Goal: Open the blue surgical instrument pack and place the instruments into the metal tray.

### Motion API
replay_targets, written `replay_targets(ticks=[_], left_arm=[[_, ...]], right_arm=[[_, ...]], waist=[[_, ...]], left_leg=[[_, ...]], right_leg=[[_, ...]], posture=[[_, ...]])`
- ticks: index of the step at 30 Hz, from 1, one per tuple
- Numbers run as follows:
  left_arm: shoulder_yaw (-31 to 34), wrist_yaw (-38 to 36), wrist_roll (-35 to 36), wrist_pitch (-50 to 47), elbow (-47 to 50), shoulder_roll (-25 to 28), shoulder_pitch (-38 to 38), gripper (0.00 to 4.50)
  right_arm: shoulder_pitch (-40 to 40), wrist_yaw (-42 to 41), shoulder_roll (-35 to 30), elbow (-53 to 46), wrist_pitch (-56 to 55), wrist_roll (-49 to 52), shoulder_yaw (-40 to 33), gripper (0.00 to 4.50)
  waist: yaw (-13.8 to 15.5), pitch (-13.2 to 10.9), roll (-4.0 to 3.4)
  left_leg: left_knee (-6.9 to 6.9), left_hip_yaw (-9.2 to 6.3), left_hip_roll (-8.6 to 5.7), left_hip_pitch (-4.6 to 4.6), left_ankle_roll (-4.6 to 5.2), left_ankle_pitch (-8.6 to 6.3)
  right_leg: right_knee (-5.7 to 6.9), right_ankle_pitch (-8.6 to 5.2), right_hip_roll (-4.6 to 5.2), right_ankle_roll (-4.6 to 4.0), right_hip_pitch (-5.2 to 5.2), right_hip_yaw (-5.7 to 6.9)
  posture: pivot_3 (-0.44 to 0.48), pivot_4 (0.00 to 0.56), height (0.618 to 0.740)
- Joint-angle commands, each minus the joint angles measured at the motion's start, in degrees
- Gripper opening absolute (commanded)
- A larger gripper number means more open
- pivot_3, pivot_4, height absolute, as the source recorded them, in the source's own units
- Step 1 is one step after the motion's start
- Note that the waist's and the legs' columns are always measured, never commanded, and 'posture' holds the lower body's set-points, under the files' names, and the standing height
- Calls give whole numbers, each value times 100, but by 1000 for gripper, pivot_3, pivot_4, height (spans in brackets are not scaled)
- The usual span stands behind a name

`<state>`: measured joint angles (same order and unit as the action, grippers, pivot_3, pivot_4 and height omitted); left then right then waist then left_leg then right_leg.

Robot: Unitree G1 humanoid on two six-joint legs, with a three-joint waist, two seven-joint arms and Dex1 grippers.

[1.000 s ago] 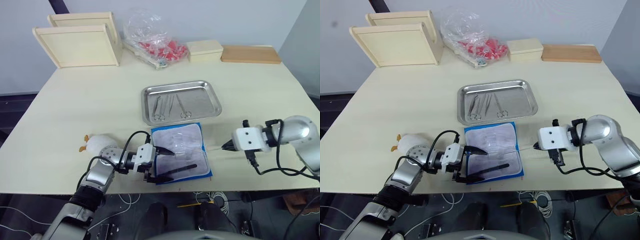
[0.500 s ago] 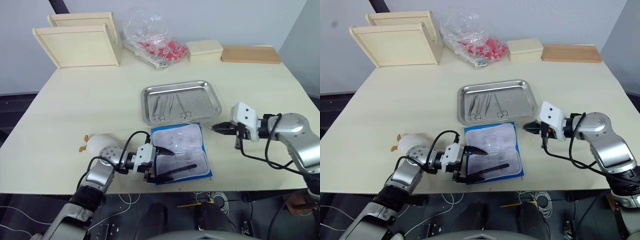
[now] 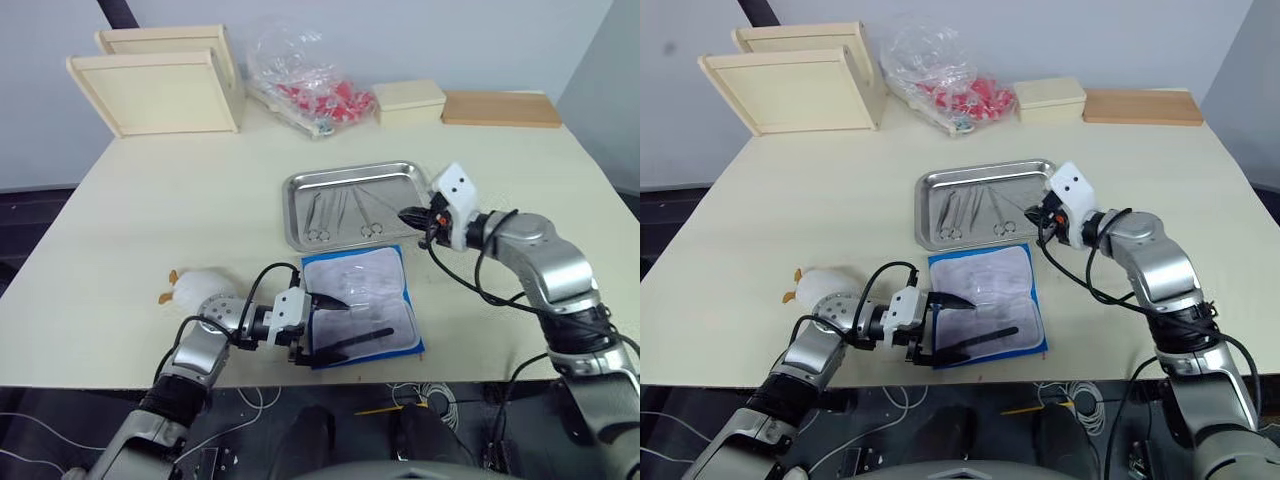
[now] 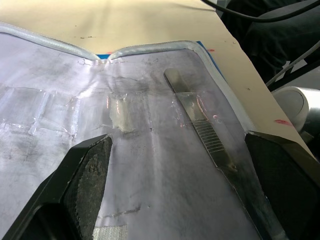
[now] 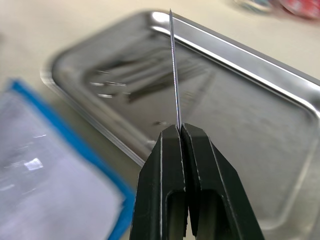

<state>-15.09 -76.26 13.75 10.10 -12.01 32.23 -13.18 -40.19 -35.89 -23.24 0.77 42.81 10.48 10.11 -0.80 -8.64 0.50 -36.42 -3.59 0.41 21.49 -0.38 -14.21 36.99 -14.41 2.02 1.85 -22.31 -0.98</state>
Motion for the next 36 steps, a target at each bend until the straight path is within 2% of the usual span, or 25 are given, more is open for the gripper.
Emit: replay_targets(ticks=[1, 16, 29, 32, 34, 35, 36], left_arm=[[-240, 104, -388, -250, -404, 67, 281, 4500], [-181, 149, -358, -307, -323, 82, 342, 4500], [-141, 222, -370, -365, -196, 68, 432, 4500], [-144, 247, -366, -374, -179, 54, 451, 4500], [-143, 258, -361, -378, -171, 48, 466, 4500], [-145, 262, -361, -376, -169, 45, 472, 4500], [-150, 266, -363, -379, -166, 40, 476, 4500]], right_arm=[[-457, 487, 294, 636, -93, -247, -68, 52], [-1456, 1595, 1518, 2873, -139, -495, -337, 52], [-1855, 1695, 1774, 4143, -723, -685, -411, 52], [-1858, 1525, 1761, 4140, -891, -727, -363, 821], [-1831, 1447, 1724, 3988, -881, -731, -377, 1738], [-1816, 1417, 1690, 3897, -880, -740, -383, 2464], [-1799, 1398, 1653, 3811, -878, -752, -391, 2886]], waist=[[-6, 0, -2], [-28, 9, -20], [-85, 11, -22], [-96, 11, -23], [-97, 11, -23], [-98, 11, -24], [-98, 11, -24]], left_leg=[[0, 0, -2, 1, 0, 0], [0, 5, -5, 12, 1, 0], [0, 8, -5, 14, 1, 0], [0, 8, -6, 14, 1, 1], [0, 8, -6, 14, 1, 1], [0, 7, -6, 15, 1, 0], [0, 7, -6, 14, 1, 0]], right_leg=[[0, 1, 0, -1, 0, 0], [9, 11, -6, 8, -18, -4], [13, 12, -7, 8, -22, -9], [13, 12, -7, 9, -21, -10], [13, 13, -6, 10, -22, -10], [13, 13, -6, 10, -22, -10], [13, 13, -6, 10, -22, -11]], posture=[[0, 150, 740], [0, 150, 740], [0, 150, 740], [0, 150, 740], [0, 150, 740], [0, 150, 740], [0, 150, 740]])
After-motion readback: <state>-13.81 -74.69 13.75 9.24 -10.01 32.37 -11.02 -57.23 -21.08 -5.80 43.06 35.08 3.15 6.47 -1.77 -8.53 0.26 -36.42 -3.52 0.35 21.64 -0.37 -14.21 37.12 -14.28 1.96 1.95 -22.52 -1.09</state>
